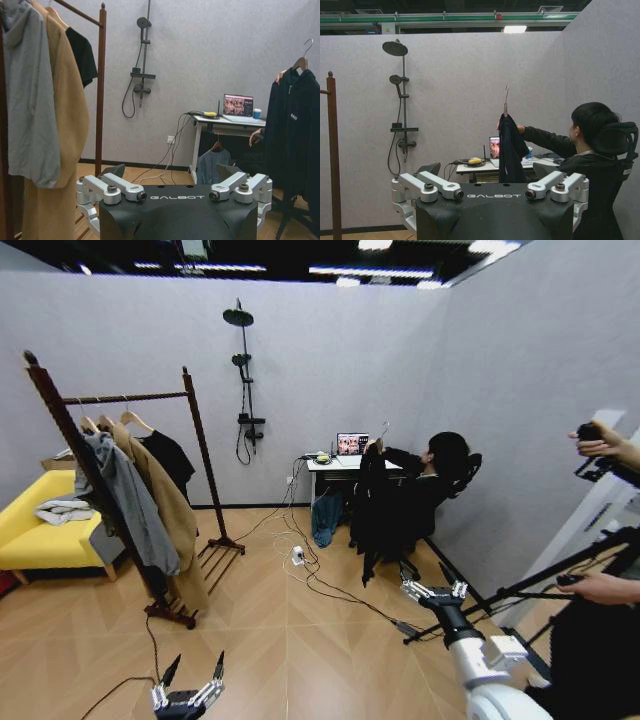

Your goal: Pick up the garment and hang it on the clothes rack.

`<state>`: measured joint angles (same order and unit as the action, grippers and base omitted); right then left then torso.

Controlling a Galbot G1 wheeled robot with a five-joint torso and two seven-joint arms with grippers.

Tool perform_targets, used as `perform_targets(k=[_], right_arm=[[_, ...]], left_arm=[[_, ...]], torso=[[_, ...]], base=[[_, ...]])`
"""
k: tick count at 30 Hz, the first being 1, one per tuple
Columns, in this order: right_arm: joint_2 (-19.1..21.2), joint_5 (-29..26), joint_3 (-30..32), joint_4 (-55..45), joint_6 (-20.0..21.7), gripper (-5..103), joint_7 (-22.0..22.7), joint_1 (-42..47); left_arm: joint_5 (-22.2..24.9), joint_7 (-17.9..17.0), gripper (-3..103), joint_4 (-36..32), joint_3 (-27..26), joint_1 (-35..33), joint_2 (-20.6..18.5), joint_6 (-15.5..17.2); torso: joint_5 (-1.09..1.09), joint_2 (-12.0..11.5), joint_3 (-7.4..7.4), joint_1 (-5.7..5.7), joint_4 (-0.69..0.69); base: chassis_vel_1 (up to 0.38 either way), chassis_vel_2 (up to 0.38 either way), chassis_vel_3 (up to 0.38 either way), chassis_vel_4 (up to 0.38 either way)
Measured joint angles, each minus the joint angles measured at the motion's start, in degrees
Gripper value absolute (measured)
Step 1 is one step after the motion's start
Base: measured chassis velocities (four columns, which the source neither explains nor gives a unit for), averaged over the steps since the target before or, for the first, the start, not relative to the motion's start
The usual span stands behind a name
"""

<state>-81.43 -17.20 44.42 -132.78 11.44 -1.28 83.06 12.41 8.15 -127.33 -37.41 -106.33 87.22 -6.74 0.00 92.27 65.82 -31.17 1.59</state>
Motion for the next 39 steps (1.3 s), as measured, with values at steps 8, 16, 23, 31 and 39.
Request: perform_targets(k=[8, 16, 23, 31, 39], right_arm=[[0.28, -0.94, 0.41, 0.61, 0.83, 100, 0.17, -1.39], [0.12, -0.73, 1.05, 0.46, 1.12, 100, 0.52, -1.79], [0.72, -1.89, 2.10, -0.94, 1.18, 100, 0.94, -1.02], [0.61, -2.22, 2.06, -0.49, 1.25, 100, 1.42, -2.72], [0.78, 2.77, 3.47, -2.75, 1.28, 100, 3.47, -3.73]], left_arm=[[0.00, -0.01, 100, 0.00, 0.00, 0.00, 0.00, 0.00], [0.00, -0.01, 100, 0.00, 0.00, 0.00, -0.01, 0.00], [0.00, -0.01, 100, 0.00, -0.01, 0.00, -0.01, 0.00], [0.00, 0.00, 100, 0.00, 0.01, 0.00, 0.01, 0.00], [0.00, 0.00, 100, 0.00, 0.00, 0.00, 0.01, 0.00]], torso=[[0.05, 0.00, 0.00, -0.01, -0.02], [-0.06, 0.01, -0.02, 0.00, 0.00], [-0.03, 0.04, -0.02, 0.02, 0.02], [0.04, 0.00, 0.00, 0.00, -0.01], [0.04, 0.00, 0.01, -0.02, -0.03]], base=[[-0.327, 0.335, 0.332, -0.340], [-0.338, 0.328, 0.330, -0.339], [-0.304, 0.298, 0.315, -0.312], [-0.313, 0.301, 0.305, -0.319], [-0.303, 0.291, 0.295, -0.289]])
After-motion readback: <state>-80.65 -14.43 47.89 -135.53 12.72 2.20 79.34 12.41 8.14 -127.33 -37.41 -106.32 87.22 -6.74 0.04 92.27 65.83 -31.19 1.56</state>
